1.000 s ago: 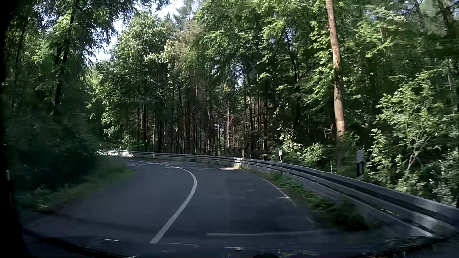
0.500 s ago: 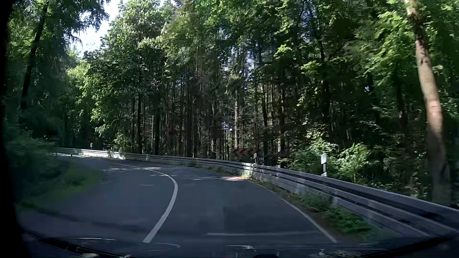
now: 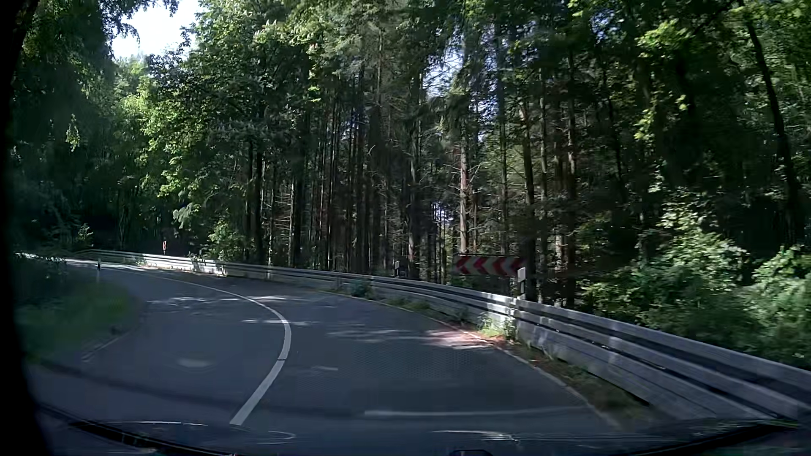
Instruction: Follow the waypoints while adhering to traffic rules and regulations
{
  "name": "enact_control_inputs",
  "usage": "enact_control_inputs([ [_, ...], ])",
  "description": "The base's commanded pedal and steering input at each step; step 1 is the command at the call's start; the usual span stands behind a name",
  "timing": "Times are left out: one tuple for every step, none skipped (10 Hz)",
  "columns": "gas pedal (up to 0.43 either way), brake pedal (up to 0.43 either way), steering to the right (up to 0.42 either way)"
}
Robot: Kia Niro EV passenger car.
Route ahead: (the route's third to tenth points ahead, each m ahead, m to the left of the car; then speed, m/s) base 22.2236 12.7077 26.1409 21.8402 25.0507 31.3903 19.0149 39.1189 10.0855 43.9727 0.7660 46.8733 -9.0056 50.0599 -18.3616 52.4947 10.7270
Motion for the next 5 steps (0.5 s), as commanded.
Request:
enact_control_inputs([
  [0.0, 0.0, -0.103],
  [0.047, 0.0, -0.108],
  [0.059, 0.0, -0.109],
  [0.067, 0.0, -0.112],
  [0.087, 0.0, -0.12],
])
